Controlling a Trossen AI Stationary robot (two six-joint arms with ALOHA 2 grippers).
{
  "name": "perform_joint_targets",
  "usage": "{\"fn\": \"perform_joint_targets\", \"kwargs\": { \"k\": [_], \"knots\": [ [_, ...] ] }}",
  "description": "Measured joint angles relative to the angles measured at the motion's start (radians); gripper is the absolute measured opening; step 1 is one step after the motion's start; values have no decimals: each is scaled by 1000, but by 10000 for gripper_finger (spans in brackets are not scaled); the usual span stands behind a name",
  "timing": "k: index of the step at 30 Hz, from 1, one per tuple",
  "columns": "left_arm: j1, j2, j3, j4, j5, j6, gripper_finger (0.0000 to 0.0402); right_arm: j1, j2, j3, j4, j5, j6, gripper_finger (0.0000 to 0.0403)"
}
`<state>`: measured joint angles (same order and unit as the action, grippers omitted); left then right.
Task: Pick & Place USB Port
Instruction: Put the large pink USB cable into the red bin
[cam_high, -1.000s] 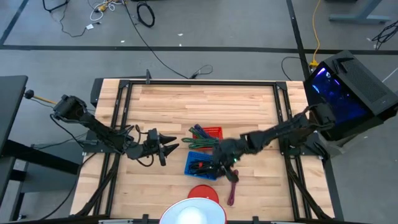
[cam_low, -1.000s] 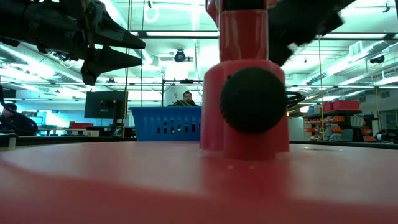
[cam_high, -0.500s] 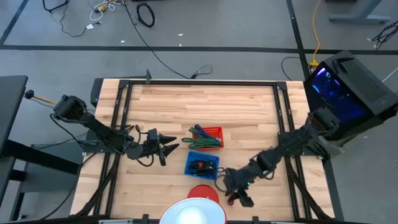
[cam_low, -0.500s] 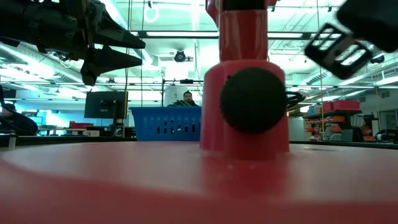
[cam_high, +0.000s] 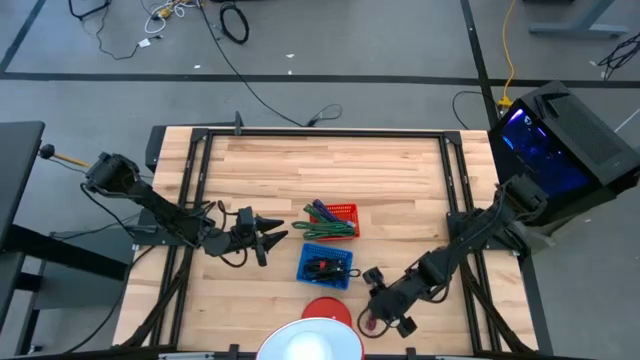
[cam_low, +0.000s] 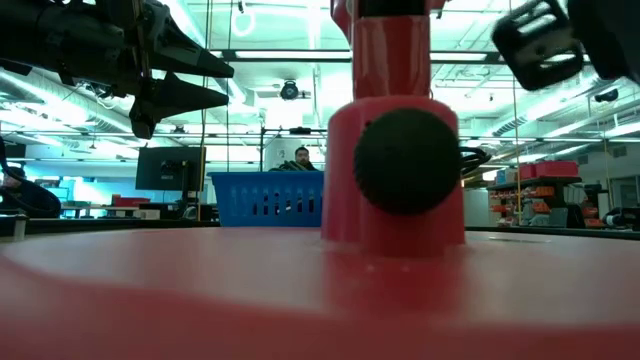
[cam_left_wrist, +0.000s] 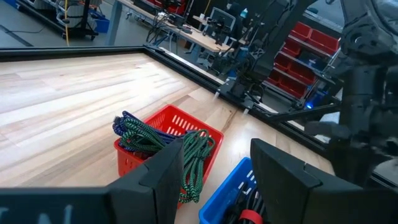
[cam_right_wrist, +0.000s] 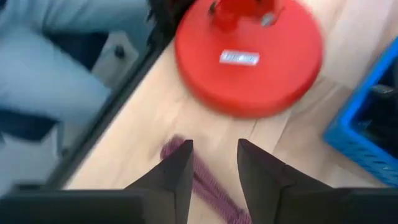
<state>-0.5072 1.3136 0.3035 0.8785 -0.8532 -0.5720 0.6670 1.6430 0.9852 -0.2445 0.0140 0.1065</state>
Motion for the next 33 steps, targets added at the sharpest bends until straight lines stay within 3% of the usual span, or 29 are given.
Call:
{"fn": "perform_joint_targets", "kwargs": {
  "k": [5,22,33],
  "knots": [
    [0,0,0,0,0,0,190,0,53,-2,-145,-29,-25,125],
    [0,2,0,-1,-15,5,190,-23,134,30,-115,-56,-89,194],
    [0,2,0,-1,-15,6,190,-48,147,22,-118,-5,-126,186]
  ]
}}
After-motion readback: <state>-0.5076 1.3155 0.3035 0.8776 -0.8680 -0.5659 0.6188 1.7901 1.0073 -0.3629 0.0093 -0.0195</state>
